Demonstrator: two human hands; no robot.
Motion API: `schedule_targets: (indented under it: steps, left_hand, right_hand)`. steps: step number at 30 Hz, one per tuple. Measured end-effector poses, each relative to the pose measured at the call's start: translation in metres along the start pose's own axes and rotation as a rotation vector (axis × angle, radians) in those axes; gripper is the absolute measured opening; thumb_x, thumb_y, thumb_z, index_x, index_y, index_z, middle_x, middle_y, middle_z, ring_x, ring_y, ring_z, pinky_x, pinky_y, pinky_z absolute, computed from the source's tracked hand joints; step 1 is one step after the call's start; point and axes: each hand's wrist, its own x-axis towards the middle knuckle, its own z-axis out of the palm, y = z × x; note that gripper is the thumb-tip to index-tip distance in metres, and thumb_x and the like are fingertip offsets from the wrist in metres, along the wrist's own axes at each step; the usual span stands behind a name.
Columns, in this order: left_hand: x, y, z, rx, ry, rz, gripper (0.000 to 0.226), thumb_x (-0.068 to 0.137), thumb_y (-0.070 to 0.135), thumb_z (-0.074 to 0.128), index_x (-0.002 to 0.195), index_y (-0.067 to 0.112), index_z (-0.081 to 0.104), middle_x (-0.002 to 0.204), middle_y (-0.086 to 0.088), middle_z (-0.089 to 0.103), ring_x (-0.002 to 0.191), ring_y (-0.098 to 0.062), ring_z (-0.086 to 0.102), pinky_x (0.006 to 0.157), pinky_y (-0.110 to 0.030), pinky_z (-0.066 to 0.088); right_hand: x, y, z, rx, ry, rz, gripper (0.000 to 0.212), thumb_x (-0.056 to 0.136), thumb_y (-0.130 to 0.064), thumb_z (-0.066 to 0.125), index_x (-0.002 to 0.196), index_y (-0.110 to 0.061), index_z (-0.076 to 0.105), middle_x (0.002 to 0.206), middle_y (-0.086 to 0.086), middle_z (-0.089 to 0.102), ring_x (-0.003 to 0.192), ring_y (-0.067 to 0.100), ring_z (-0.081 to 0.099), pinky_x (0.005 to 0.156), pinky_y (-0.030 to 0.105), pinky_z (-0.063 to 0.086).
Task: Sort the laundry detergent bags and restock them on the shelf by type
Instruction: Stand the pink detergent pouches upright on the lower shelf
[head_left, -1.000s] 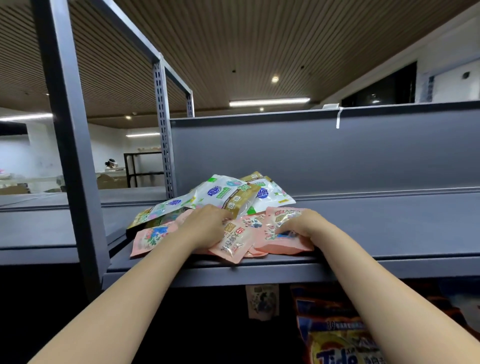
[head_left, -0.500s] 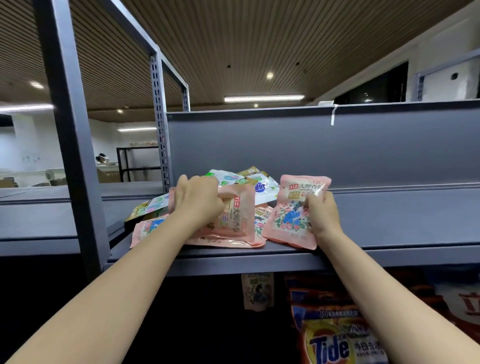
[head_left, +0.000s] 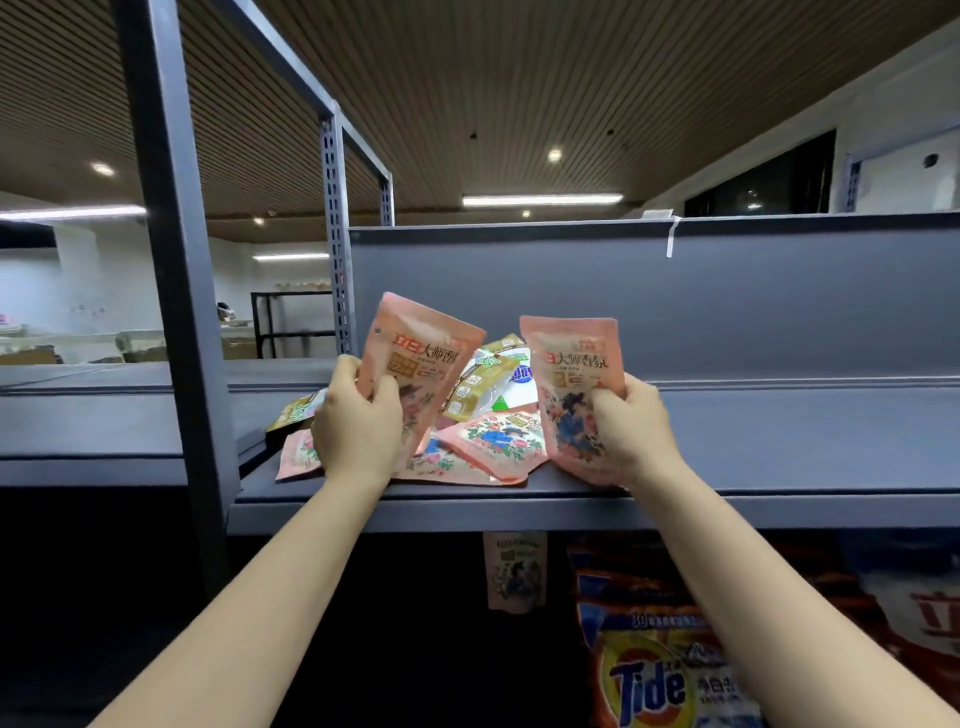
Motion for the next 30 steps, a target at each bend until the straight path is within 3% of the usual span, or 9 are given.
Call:
schedule_targets:
  steps: [4,7,10,13,18,22,26,28,30]
  left_hand:
    - [-0.009,-0.001,-0.008,-0.017,-0.066,-0.074,0.022,0.087,0.018,0.049,0.066,0.013,0.052,0.061,0.000,0.051,0.071,-0.029,0.048,0.054,-0.031,0.032]
    - [-0.022,-0.007,-0.013,-0.173,0.069,-0.098,0.020,0.079,0.021,0.048,0.064,0.010,0.056,0.064,-0.003,0.057,0.068,-0.026,0.052,0.058,-0.030,0.039]
    - [-0.039,-0.015,-0.017,-0.364,0.219,-0.137,0.024,0.074,0.027,0.041,0.058,0.012,0.048,0.062,-0.003,0.053,0.057,-0.014,0.045,0.054,-0.027,0.034]
    - [-0.060,-0.029,-0.017,-0.379,0.204,-0.127,0.029,0.078,0.026,0.040,0.051,0.015,0.040,0.053,-0.001,0.042,0.046,-0.002,0.033,0.051,-0.028,0.027]
    - [-0.101,-0.062,-0.007,-0.191,0.117,-0.193,0.020,0.066,0.021,0.039,0.048,0.011,0.037,0.045,0.005,0.034,0.045,-0.009,0.030,0.046,-0.029,0.027]
    - [-0.138,-0.087,0.004,-0.119,0.009,-0.232,0.025,0.068,0.022,0.040,0.047,0.016,0.028,0.044,0.005,0.026,0.043,-0.012,0.026,0.045,-0.031,0.024]
    - [-0.167,-0.132,0.025,-0.135,-0.165,-0.449,0.032,0.083,0.024,0.046,0.055,0.010,0.037,0.052,-0.001,0.037,0.053,-0.019,0.039,0.051,-0.031,0.029]
    - [-0.176,-0.156,0.037,-0.131,-0.280,-0.576,0.022,0.096,0.015,0.047,0.079,0.004,0.056,0.066,-0.007,0.051,0.075,-0.029,0.056,0.065,-0.035,0.041]
    - [-0.180,-0.171,0.047,-0.136,-0.358,-0.652,0.019,0.099,0.009,0.044,0.110,-0.002,0.055,0.078,-0.014,0.053,0.091,-0.031,0.054,0.071,-0.031,0.044]
  right_hand:
    - [-0.010,-0.005,-0.007,-0.056,0.107,0.029,0.030,0.083,-0.017,0.035,0.075,-0.019,0.064,0.086,-0.001,0.068,0.090,0.027,0.062,0.083,0.046,0.054]
    - [-0.029,-0.006,-0.013,-0.040,0.267,-0.032,0.029,0.088,-0.015,0.037,0.069,-0.013,0.059,0.073,-0.003,0.064,0.080,0.026,0.060,0.072,0.037,0.052]
    - [-0.050,-0.001,-0.018,0.028,0.319,-0.088,0.031,0.090,-0.010,0.036,0.068,-0.012,0.057,0.071,-0.006,0.063,0.074,0.018,0.060,0.065,0.031,0.049]
    - [-0.064,0.015,-0.021,0.086,0.296,-0.101,0.035,0.091,-0.006,0.034,0.063,-0.016,0.053,0.071,-0.004,0.064,0.071,0.015,0.060,0.060,0.029,0.050]
    - [-0.080,0.060,-0.023,-0.015,0.215,-0.048,0.033,0.094,-0.007,0.038,0.064,0.003,0.049,0.060,0.005,0.056,0.059,0.018,0.049,0.052,0.028,0.036]
    - [-0.091,0.091,-0.028,-0.108,0.090,-0.044,0.040,0.097,-0.009,0.037,0.061,0.001,0.050,0.059,0.012,0.057,0.056,0.019,0.049,0.048,0.028,0.031]
    - [-0.099,0.119,-0.029,-0.113,-0.091,0.097,0.041,0.099,-0.010,0.034,0.064,-0.010,0.054,0.069,0.004,0.063,0.065,0.014,0.058,0.052,0.023,0.040]
    - [-0.100,0.136,-0.026,-0.169,-0.235,0.245,0.036,0.100,-0.011,0.032,0.071,-0.011,0.053,0.074,0.005,0.059,0.069,0.016,0.056,0.057,0.028,0.038]
    - [-0.101,0.148,-0.023,-0.225,-0.341,0.434,0.030,0.101,-0.015,0.032,0.075,-0.011,0.047,0.073,0.003,0.047,0.064,0.015,0.046,0.055,0.029,0.031]
